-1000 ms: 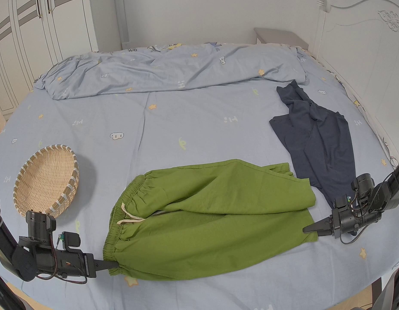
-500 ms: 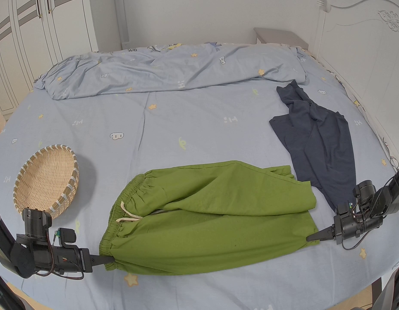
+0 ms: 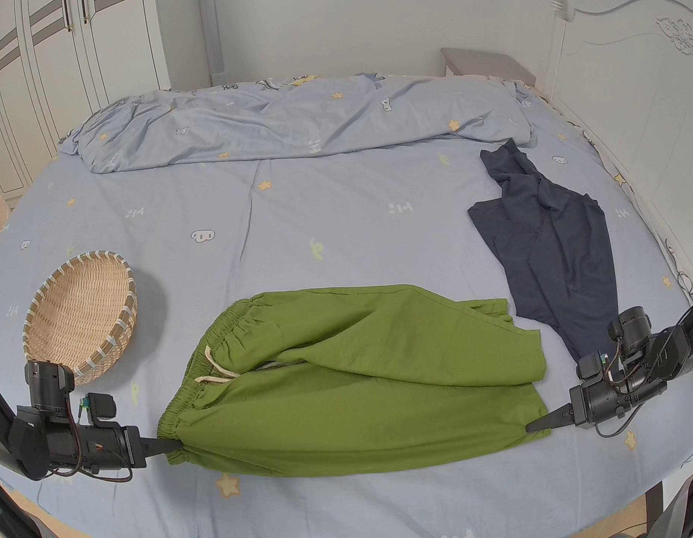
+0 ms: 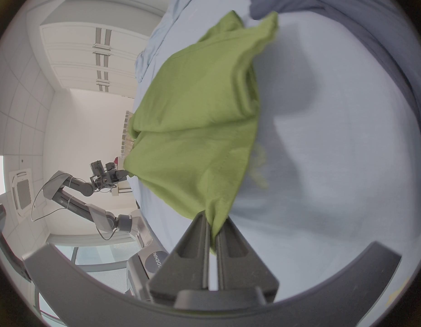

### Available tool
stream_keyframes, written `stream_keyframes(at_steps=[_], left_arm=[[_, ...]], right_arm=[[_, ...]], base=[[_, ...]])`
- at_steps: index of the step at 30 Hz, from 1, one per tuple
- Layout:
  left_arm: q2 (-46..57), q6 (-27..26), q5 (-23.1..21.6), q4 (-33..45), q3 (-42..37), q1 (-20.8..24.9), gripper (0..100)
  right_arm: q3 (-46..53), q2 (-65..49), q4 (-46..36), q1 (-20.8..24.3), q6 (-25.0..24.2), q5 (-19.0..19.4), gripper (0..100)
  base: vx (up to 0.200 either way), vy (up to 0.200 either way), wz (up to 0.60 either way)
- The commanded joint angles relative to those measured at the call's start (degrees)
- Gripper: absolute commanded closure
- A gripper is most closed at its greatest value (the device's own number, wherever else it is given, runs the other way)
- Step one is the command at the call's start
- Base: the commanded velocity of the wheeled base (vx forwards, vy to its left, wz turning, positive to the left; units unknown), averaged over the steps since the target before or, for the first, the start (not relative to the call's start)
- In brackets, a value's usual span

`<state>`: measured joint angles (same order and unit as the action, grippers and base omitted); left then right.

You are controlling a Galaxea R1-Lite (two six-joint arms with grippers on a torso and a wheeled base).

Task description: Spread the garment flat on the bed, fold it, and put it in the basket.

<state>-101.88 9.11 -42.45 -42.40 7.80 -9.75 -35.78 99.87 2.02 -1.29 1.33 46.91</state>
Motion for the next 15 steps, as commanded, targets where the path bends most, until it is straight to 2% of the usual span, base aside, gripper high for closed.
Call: stream_keyframes(at_steps=[1, 5, 7, 8, 9, 11, 13, 15], left_arm=[[5.02, -0.49, -0.09, 2.85, -0.24, -1.41, 100], [8.01, -0.58, -0.09, 6.63, -0.16, -1.41, 100], [9.06, -1.28, -0.09, 9.62, -0.16, -2.29, 100], [9.24, -2.69, -0.18, 10.76, -0.16, -3.34, 100], [9.24, -4.71, -0.18, 11.64, -0.07, -4.31, 100], [9.33, -7.35, -0.18, 13.22, -0.07, -5.45, 100], [9.94, -9.63, -0.18, 14.98, 0.11, -7.12, 100], [10.21, -10.69, -0.18, 15.42, 0.2, -8.62, 100]], right_arm=[[0.54, -7.84, -0.97, 4.37, -2.56, -0.15, 100], [0.89, -10.04, -1.14, 5.86, -4.05, -0.42, 100], [1.33, -10.57, -2.02, 7.01, -4.05, -1.73, 100], [1.59, -10.57, -2.2, 8.32, -4.14, -5.25, 100], [1.94, -10.48, -1.85, 10.26, -4.23, -10.43, 100], [2.47, -10.57, -1.67, 12.63, -4.58, -15.44, 100], [3.44, -10.92, -1.23, 14.92, -5.28, -17.29, 100], [4.58, -12.77, -0.88, 16.23, -6.16, -17.55, 100]], base=[[0.0, 0.0, 0.0], [0.0, 0.0, 0.0], [0.0, 0.0, 0.0], [0.0, 0.0, 0.0], [0.0, 0.0, 0.0], [0.0, 0.0, 0.0], [0.0, 0.0, 0.0], [0.0, 0.0, 0.0]])
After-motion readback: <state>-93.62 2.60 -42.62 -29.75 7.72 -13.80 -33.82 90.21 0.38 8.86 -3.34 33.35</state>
